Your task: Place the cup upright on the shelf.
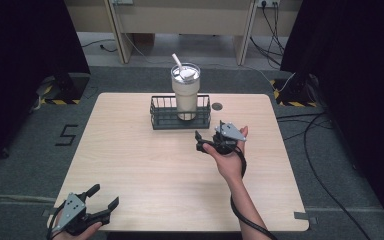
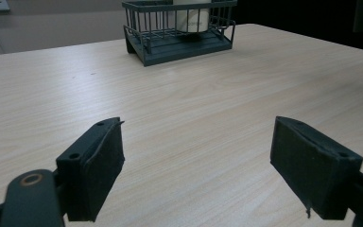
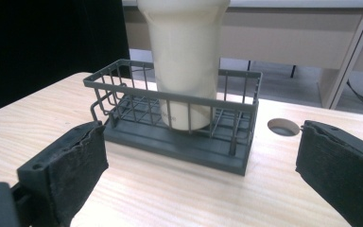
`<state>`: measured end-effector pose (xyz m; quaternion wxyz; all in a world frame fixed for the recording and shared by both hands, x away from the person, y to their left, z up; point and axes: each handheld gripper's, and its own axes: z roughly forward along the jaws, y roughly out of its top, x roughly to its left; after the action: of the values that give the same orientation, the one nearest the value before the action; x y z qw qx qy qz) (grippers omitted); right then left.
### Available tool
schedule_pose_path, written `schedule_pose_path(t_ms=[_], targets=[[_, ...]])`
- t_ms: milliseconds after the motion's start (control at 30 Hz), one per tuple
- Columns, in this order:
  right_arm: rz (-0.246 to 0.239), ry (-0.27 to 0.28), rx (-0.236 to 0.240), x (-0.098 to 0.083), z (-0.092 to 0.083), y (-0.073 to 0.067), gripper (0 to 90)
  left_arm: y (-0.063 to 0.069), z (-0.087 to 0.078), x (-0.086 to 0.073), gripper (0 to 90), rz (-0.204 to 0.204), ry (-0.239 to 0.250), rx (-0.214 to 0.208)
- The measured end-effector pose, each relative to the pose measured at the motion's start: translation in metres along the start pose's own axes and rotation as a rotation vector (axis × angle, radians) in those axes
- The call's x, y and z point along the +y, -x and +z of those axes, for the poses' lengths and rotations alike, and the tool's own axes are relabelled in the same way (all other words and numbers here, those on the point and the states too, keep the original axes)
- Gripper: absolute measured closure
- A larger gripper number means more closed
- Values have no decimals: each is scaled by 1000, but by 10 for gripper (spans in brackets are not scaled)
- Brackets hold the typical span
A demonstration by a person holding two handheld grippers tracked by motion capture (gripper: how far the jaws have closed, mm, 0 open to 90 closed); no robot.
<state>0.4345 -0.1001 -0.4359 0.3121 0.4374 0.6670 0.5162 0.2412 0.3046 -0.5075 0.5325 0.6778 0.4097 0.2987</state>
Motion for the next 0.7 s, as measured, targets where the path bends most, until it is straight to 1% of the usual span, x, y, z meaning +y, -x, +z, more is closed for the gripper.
schedule_pose_path(t_ms=[167, 433, 667, 700], targets=[[-6, 0, -15, -5, -11, 7, 31, 1, 1, 0, 174, 2, -1, -3], [16, 2, -39, -11, -28, 20, 31, 1, 1, 0, 174, 2, -1, -3], [15, 5, -62, -19, -42, 29, 34, 0, 0, 0, 174, -1, 0, 3], [21, 6, -65, -20, -45, 30, 35, 0, 0, 0, 174, 0, 1, 3]])
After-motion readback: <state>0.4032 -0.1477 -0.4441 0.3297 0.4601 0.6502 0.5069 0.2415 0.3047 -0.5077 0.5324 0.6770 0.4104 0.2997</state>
